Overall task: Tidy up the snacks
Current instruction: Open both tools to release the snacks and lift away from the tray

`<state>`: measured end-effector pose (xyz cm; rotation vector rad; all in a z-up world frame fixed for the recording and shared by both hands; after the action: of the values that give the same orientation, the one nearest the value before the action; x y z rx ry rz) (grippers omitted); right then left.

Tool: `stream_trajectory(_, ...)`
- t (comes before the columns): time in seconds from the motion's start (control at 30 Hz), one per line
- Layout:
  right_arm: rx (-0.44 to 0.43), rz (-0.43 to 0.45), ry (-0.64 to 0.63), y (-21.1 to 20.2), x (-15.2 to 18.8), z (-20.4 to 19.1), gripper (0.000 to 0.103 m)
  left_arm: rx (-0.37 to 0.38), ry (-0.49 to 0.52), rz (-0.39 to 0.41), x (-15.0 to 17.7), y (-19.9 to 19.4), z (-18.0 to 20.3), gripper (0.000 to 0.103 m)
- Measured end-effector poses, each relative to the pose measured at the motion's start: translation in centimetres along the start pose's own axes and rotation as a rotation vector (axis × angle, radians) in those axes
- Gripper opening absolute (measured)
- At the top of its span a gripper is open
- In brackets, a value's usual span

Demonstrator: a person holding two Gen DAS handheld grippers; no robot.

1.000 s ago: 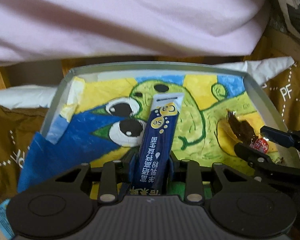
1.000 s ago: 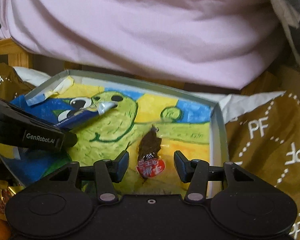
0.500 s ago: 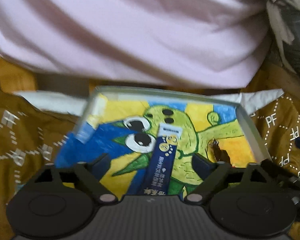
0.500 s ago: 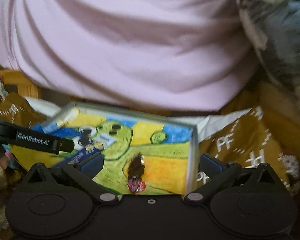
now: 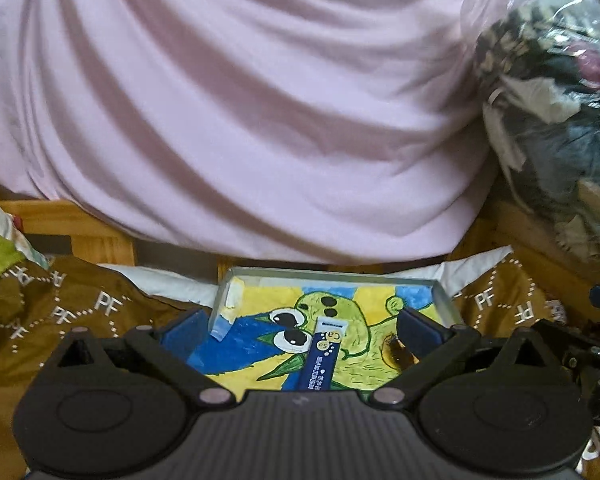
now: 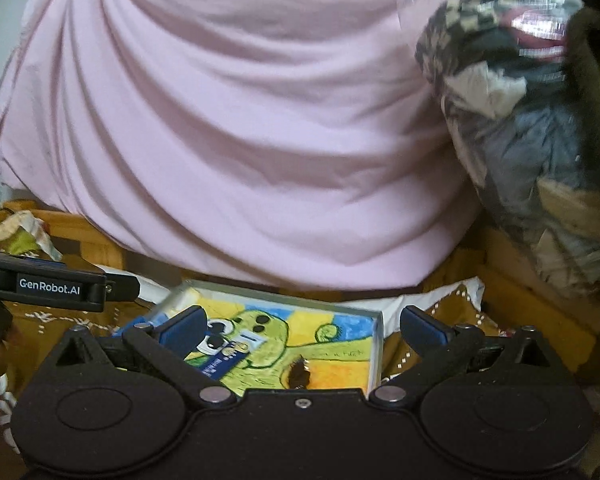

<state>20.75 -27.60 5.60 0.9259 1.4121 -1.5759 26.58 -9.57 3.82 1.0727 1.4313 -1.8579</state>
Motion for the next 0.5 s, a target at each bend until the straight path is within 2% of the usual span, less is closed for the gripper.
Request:
stream_trajectory(0.17, -0.026, 0.026, 0.017, -3.5, 0.3, -0.6, 0.102, -0.015, -0.009, 0.052, 1.2, -3.7, -1.3, 0.103)
stream_trajectory(0.33, -0.061, 0.019, 0.008, -5.4, 1.9, -1.7, 0.102, -0.005, -0.033, 0.015, 3.9, -5.4, -2.4, 0.103)
stream_trajectory(0.5, -0.094, -0.002, -0.02, -6.7, 3.9, -3.2, 0.102, -0.032, -0.009, -0.013, 6.7, -6.7, -3.2, 0.103)
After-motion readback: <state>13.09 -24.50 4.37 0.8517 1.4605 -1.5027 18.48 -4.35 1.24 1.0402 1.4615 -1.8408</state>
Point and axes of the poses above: each gripper's, at about its wrist camera, not at the fingertips, and y roughly the way its jaws point, z to its right, x to its underside, the point moved 10 cm from there along y, roughly the way its jaws point, and after that the axes turned 10 degrees about -z, right-handed, at the moved point
